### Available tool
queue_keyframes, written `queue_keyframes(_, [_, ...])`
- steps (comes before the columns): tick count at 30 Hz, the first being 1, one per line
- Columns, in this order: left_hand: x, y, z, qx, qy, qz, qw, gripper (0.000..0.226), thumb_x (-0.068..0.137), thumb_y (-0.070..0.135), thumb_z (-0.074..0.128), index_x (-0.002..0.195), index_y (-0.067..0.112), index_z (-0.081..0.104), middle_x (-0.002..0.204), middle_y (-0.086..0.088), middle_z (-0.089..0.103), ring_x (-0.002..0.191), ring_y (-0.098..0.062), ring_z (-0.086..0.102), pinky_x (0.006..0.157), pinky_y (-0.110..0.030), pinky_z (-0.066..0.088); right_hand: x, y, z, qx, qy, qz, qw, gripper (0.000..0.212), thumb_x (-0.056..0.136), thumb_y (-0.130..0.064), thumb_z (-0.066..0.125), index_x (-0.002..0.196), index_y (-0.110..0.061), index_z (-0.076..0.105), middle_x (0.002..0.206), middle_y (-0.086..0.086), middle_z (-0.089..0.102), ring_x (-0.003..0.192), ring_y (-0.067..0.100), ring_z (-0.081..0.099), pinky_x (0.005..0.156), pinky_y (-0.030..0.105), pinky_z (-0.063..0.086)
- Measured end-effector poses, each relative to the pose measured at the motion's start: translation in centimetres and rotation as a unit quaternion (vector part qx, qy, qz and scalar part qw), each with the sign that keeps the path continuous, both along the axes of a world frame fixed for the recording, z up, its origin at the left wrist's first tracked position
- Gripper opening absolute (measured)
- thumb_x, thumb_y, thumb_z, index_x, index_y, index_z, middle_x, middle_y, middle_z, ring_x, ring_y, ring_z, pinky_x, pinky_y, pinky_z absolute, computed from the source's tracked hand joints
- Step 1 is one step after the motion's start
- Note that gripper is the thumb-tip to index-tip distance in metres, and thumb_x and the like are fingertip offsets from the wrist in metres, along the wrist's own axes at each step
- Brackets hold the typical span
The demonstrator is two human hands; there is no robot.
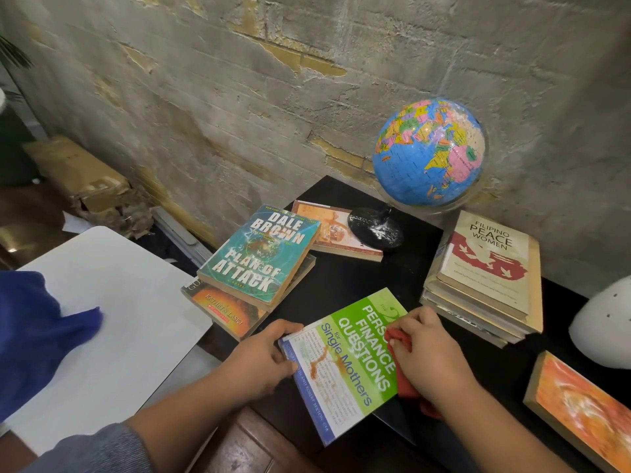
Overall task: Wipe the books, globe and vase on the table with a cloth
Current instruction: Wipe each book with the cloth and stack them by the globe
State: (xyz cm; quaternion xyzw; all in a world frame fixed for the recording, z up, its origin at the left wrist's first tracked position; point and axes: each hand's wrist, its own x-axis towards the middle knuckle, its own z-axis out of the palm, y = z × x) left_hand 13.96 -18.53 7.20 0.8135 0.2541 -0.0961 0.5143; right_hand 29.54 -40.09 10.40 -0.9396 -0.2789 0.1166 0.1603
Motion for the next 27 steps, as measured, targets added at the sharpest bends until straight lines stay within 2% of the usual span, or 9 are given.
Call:
queue_keyframes(3, [-0.1, 0.1, 0.0, 0.001, -0.001, -0.001, 1.000, 0.048, 0.085, 0.019, 0.066, 0.110, 0.053, 0.042, 0.104, -0.006, 0.067, 0.092, -0.022, 0.067, 0.068, -0.039, 0.060, -1.6, 0.0, -0.4, 0.010, 0.022, 0.052, 0.998, 0.021, 0.092, -0.038, 0.058, 0.113, -0.036, 0.061, 0.110, -0.020, 0.034, 0.097, 0.004, 0.052, 0.086, 0.019, 0.045])
queue_keyframes(5, [-0.1, 0.2, 0.0, 0.000, 0.000, 0.000, 1.000, 0.048, 0.085, 0.019, 0.066, 0.113, 0.051, 0.043, 0.105, -0.005, 0.067, 0.092, -0.021, 0.067, 0.068, -0.039, 0.060, -1.3, -0.2, -0.1, 0.023, 0.035, 0.033, 0.999, 0.020, 0.090, -0.037, 0.061, 0.110, -0.036, 0.063, 0.107, -0.020, 0.036, 0.098, 0.005, 0.052, 0.088, 0.021, 0.045])
queue_keyframes(8, [-0.1, 0.0, 0.0, -0.001, 0.002, 0.000, 1.000, 0.049, 0.086, 0.019, 0.066, 0.118, 0.047, 0.043, 0.104, -0.002, 0.067, 0.093, -0.020, 0.066, 0.068, -0.038, 0.060, -1.5, 0.0, 0.0, 0.008, -0.010, -0.032, 0.999, 0.022, 0.093, -0.039, 0.056, 0.113, -0.032, 0.062, 0.109, -0.016, 0.034, 0.089, 0.004, 0.051, 0.079, 0.019, 0.042])
queue_keyframes(10, [-0.1, -0.1, 0.1, 0.000, 0.003, 0.002, 1.000, 0.049, 0.087, 0.019, 0.065, 0.119, 0.047, 0.042, 0.104, -0.002, 0.067, 0.092, -0.020, 0.066, 0.068, -0.036, 0.060, -2.6, 0.5, -0.1, -0.010, -0.021, 0.000, 1.000, 0.024, 0.094, -0.042, 0.053, 0.115, -0.033, 0.059, 0.112, -0.015, 0.032, 0.089, 0.004, 0.051, 0.078, 0.019, 0.044])
queue_keyframes(12, [-0.1, -0.1, 0.1, 0.001, 0.003, 0.001, 1.000, 0.049, 0.087, 0.018, 0.065, 0.119, 0.047, 0.042, 0.105, -0.002, 0.067, 0.093, -0.020, 0.066, 0.069, -0.036, 0.060, -3.1, 0.8, -0.2, 0.000, -0.002, 0.034, 0.999, 0.025, 0.092, -0.043, 0.055, 0.115, -0.034, 0.059, 0.113, -0.017, 0.034, 0.095, 0.004, 0.052, 0.085, 0.020, 0.046])
queue_keyframes(16, [-0.1, -0.1, 0.0, 0.004, 0.004, 0.001, 1.000, 0.049, 0.087, 0.019, 0.065, 0.120, 0.048, 0.042, 0.105, -0.002, 0.067, 0.094, -0.018, 0.066, 0.070, -0.036, 0.060, -2.6, 0.9, -0.1, 0.015, -0.015, -0.020, 1.000, 0.025, 0.092, -0.041, 0.057, 0.115, -0.031, 0.062, 0.112, -0.017, 0.035, 0.094, 0.004, 0.053, 0.085, 0.022, 0.048])
queue_keyframes(20, [-0.1, -0.1, 0.0, 0.007, 0.001, -0.001, 1.000, 0.048, 0.087, 0.019, 0.064, 0.119, 0.048, 0.042, 0.106, -0.005, 0.066, 0.094, -0.020, 0.066, 0.069, -0.036, 0.060, -3.0, 1.1, -0.1, 0.000, 0.012, 0.052, 0.999, 0.023, 0.092, -0.043, 0.057, 0.114, -0.036, 0.060, 0.112, -0.019, 0.035, 0.100, 0.004, 0.051, 0.088, 0.022, 0.048])
queue_keyframes(24, [-0.1, -0.2, 0.1, 0.009, -0.003, -0.003, 1.000, 0.049, 0.088, 0.019, 0.063, 0.116, 0.051, 0.040, 0.106, -0.004, 0.066, 0.094, -0.020, 0.066, 0.069, -0.035, 0.060, -1.9, 1.0, 0.0, 0.007, -0.014, -0.005, 1.000, 0.024, 0.092, -0.040, 0.057, 0.115, -0.033, 0.062, 0.111, -0.016, 0.035, 0.094, 0.005, 0.053, 0.084, 0.022, 0.047])
queue_keyframes(27, [-0.2, -0.2, 0.0, 0.009, -0.002, -0.002, 1.000, 0.049, 0.088, 0.020, 0.064, 0.117, 0.050, 0.040, 0.106, -0.003, 0.067, 0.093, -0.020, 0.066, 0.069, -0.036, 0.060, -2.0, 1.0, -0.1, 0.000, -0.001, 0.044, 0.999, 0.021, 0.092, -0.041, 0.057, 0.112, -0.035, 0.061, 0.111, -0.018, 0.035, 0.095, 0.005, 0.053, 0.084, 0.022, 0.049])
